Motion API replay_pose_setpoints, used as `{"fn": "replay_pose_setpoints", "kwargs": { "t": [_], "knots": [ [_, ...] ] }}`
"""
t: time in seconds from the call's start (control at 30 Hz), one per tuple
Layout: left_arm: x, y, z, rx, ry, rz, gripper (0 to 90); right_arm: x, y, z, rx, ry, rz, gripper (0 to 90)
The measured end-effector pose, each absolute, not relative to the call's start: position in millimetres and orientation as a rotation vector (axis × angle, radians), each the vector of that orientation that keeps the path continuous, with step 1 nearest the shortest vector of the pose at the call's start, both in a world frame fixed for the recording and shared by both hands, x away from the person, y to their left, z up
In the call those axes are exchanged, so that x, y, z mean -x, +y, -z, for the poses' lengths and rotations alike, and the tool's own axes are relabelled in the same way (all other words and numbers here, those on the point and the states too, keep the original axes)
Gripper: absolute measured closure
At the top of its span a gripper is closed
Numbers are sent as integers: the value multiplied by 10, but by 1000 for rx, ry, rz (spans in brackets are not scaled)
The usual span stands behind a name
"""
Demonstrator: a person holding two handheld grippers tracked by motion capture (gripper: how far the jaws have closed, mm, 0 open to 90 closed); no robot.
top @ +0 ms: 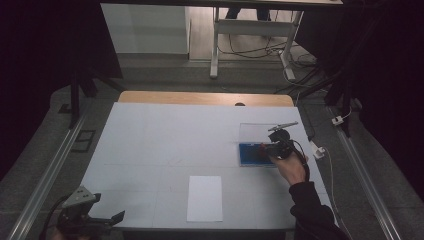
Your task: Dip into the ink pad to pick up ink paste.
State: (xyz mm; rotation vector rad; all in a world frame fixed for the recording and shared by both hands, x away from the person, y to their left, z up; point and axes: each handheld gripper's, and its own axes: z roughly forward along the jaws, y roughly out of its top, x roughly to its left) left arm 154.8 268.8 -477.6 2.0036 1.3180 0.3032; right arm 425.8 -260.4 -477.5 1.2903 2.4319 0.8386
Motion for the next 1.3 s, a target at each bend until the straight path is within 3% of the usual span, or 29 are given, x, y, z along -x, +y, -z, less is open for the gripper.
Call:
{"fn": "replay_pose_setpoints", "kwargs": {
  "t": [0.4,0.6,1.3],
  "knots": [
    [-1545,2683,4777,-2012,1319,-309,0,-4155,-2364,4788,-1122,2398,-639,799],
    [-1546,2684,4778,-2011,1320,-308,0,-4234,-2604,4818,-1292,2409,-850,800],
    [-1547,2699,4775,-2000,1316,-295,0,-4201,-2612,4805,-1250,2403,-861,794]
  ]
}}
